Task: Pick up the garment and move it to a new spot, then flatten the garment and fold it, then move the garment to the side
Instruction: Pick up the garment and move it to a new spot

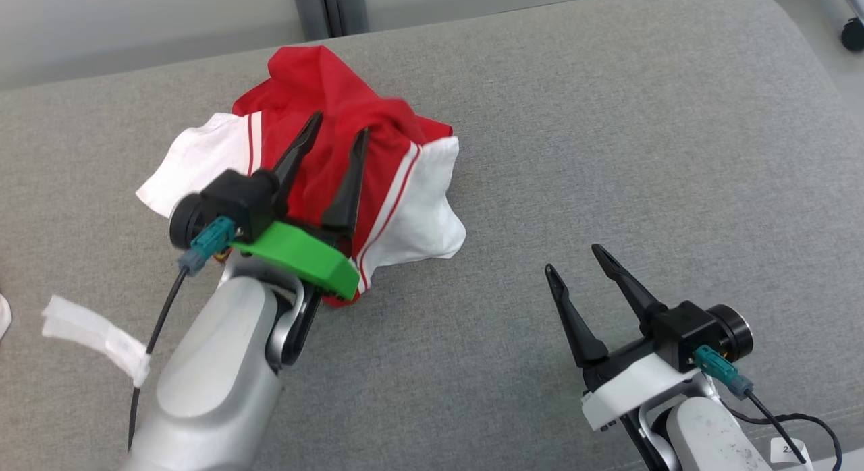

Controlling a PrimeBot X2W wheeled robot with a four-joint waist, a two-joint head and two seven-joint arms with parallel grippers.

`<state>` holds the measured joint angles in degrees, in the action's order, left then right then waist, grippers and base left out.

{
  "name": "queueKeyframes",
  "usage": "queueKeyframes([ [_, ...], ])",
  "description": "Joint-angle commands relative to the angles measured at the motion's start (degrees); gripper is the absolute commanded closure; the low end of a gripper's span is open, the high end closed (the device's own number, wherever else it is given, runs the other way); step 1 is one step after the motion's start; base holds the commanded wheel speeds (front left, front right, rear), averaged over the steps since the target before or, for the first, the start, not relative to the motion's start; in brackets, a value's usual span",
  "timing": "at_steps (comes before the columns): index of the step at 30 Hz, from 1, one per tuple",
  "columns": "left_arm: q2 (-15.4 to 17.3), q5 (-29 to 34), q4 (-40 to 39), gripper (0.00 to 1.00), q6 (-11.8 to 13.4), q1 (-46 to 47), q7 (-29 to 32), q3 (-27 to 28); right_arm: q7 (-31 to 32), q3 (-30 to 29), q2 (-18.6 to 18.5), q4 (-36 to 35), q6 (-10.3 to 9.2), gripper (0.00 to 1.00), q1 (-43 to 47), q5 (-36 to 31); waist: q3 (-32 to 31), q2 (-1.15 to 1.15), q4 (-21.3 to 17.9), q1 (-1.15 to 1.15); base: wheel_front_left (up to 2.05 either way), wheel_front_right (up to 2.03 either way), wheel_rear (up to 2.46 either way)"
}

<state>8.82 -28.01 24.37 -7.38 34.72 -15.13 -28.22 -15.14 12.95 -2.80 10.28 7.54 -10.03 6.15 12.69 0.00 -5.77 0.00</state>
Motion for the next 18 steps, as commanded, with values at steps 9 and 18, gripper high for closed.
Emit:
queueKeyframes([
  [9,-1.25,7.14,-1.07,0.0,0.87,-15.36,-0.03,13.12,-0.01,-0.74,-0.2,0.86,-0.1,0.0,2.3,-0.17,-5.22,0.0,0.97,0.0,0.0,0.0,0.0],
  [18,-4.01,14.58,-6.85,0.0,0.27,-29.26,-0.03,23.75,-0.01,-2.17,-0.2,2.12,-0.1,0.0,6.05,-0.05,-10.52,0.0,2.95,0.0,0.0,0.0,0.0],
])
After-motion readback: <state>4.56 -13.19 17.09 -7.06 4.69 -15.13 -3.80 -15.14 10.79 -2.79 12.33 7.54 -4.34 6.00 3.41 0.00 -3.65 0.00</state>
